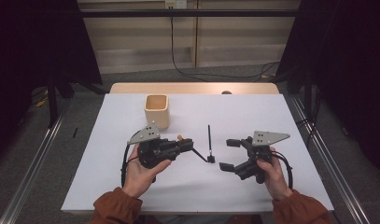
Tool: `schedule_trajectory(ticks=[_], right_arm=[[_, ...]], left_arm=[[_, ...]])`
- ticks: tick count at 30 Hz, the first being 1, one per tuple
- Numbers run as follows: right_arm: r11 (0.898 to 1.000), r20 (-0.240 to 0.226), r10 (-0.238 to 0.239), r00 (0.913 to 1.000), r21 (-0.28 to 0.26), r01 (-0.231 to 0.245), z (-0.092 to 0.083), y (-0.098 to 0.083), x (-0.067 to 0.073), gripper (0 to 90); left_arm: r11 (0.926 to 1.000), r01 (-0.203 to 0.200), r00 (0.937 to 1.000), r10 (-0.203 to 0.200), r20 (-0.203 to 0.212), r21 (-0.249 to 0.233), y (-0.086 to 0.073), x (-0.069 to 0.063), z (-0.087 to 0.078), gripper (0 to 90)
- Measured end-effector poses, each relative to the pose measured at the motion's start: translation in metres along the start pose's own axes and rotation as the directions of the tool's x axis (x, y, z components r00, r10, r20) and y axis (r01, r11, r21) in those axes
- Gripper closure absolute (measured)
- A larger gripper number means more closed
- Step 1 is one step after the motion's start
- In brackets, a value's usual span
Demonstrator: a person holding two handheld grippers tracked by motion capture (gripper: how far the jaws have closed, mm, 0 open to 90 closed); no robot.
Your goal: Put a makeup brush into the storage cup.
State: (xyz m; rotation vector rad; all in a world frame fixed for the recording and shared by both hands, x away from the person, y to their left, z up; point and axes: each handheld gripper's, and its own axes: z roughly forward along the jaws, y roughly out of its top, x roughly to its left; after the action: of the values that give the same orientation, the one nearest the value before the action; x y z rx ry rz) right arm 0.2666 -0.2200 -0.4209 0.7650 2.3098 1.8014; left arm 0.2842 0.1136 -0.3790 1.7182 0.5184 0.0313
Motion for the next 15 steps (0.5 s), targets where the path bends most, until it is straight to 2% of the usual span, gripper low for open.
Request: schedule_trajectory(ticks=[1, 3, 5, 7, 9, 10, 15], right_arm=[[1.0, 0.03, -0.016, 0.9994, -0.011, 0.016, -0.003, 0.0, 0.001, 4.2], [1.0, 0.038, -0.024, 0.999, -0.011, 0.025, -0.004, 0.0, 0.001, 4.2], [1.0, 0.031, -0.013, 0.9995, -0.022, 0.013, -0.008, 0.001, 0.001, 4.1], [0.999, 0.066, -0.02, 0.9976, -0.028, 0.021, -0.011, -0.001, 0.002, 3.8], [0.999, 0.073, -0.017, 0.9972, -0.029, 0.02, -0.012, -0.002, 0.002, 3.7], [0.999, 0.094, -0.016, 0.9955, -0.031, 0.019, -0.014, -0.005, 0.002, 3.8], [0.999, 0.12, -0.012, 0.9927, -0.035, 0.016, -0.019, -0.008, 0.003, 3.7]], left_arm=[[1.0, -0.001, 1.0, 0.001, 0.0, 0.001, 0.0, 0.001, -0.001, 83.8], [1.0, 0.001, 1.0, -0.001, -0.005, -0.002, 0.001, 0.002, -0.004, 83.8], [1.0, 0.002, 1.0, -0.002, -0.008, -0.004, 0.001, 0.003, -0.008, 83.8], [1.0, 0.002, 0.9999, -0.002, -0.016, -0.005, 0.002, 0.006, -0.013, 83.8], [1.0, 0.001, 0.9998, -0.001, -0.019, -0.005, 0.002, 0.007, -0.015, 83.8], [1.0, 0.003, 0.9997, -0.003, -0.024, -0.004, 0.002, 0.008, -0.016, 83.8], [0.9999, 0.007, 0.999, -0.008, -0.043, -0.008, 0.004, 0.012, -0.026, 83.8]])
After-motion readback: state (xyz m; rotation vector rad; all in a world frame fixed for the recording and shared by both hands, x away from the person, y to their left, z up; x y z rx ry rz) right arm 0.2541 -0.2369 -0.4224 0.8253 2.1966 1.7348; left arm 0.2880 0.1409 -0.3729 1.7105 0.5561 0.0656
